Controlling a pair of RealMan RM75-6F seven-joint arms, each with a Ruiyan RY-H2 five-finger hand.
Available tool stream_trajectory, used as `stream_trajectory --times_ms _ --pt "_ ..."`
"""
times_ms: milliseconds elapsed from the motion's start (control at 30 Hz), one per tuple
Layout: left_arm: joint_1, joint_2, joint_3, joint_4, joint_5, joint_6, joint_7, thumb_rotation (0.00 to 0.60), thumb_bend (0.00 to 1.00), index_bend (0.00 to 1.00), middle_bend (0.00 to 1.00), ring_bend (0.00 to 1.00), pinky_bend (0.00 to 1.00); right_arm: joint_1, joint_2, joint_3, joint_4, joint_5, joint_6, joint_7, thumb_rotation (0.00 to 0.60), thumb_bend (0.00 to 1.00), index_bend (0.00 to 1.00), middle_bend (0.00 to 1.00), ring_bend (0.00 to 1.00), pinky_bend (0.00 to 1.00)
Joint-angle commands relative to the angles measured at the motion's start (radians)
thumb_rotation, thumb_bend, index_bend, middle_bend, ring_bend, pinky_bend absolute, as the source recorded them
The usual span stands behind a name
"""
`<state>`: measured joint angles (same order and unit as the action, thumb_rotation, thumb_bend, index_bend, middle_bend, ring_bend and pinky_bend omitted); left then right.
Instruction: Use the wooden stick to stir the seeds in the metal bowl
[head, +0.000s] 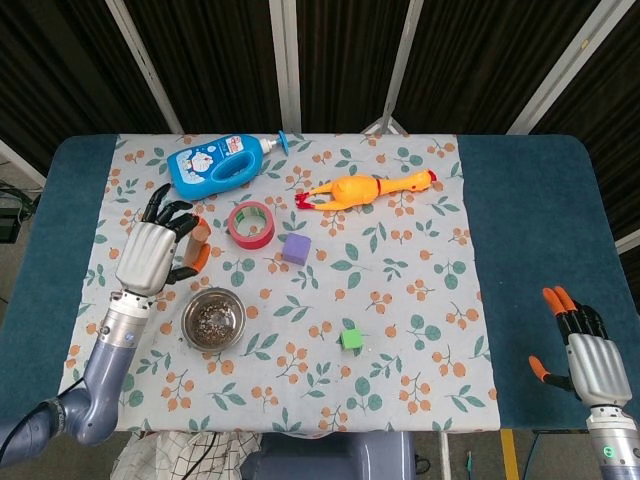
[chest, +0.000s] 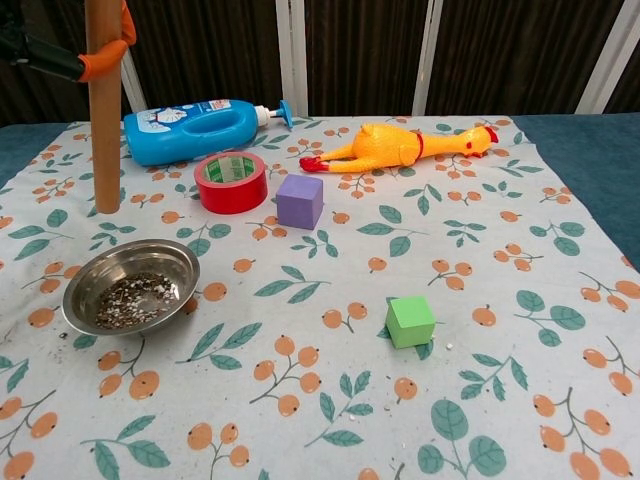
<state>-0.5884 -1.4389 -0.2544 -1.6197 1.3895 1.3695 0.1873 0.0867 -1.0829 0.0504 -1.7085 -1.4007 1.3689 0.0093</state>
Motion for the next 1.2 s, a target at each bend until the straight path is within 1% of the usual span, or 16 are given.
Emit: stream_trajectory --times_ms 33,233,500,700,800,933,1200 --pt "0.003 -0.022 -0.002 -0.023 0.023 0.025 -0.021 0.6 1.0 0.61 0.76 0.26 0.0 0.0 0.0 0.0 0.0 0.0 0.0 0.0 0.6 0.32 0.0 0.0 0.0 0.0" --pt "0.013 -0.072 0.004 -0.061 0.054 0.065 -0.066 0.6 1.0 0.61 0.76 0.26 0.0 -0.003 0.002 0.0 0.0 0.001 0.003 0.004 0.6 0.32 0.0 0.0 0.0 0.0" --pt "0.048 -0.119 0.035 -0.107 0.079 0.113 -0.102 0.6 1.0 0.61 0.76 0.26 0.0 -0.005 0.004 -0.001 0.003 0.002 0.003 0.007 0.6 0.32 0.0 0.0 0.0 0.0" --pt "0.099 -0.124 0.065 -0.129 0.097 0.162 -0.143 0.6 1.0 0.61 0.76 0.26 0.0 -0.008 0.006 -0.001 0.003 0.001 0.006 0.009 0.6 0.32 0.0 0.0 0.0 0.0" --pt "0.122 -0.121 0.079 -0.133 0.091 0.166 -0.199 0.6 1.0 0.61 0.76 0.26 0.0 -0.008 0.005 -0.002 0.003 -0.001 0.006 0.006 0.6 0.32 0.0 0.0 0.0 0.0" --pt "0.147 -0.122 0.09 -0.121 0.074 0.166 -0.237 0.6 1.0 0.61 0.76 0.26 0.0 -0.008 0.005 -0.002 0.001 -0.001 0.007 0.005 0.6 0.32 0.0 0.0 0.0 0.0" --pt "0.171 -0.136 0.115 -0.049 0.081 0.147 -0.314 0.6 1.0 0.61 0.76 0.26 0.0 -0.008 0.006 -0.001 0.001 0.001 0.004 0.006 0.6 0.32 0.0 0.0 0.0 0.0"
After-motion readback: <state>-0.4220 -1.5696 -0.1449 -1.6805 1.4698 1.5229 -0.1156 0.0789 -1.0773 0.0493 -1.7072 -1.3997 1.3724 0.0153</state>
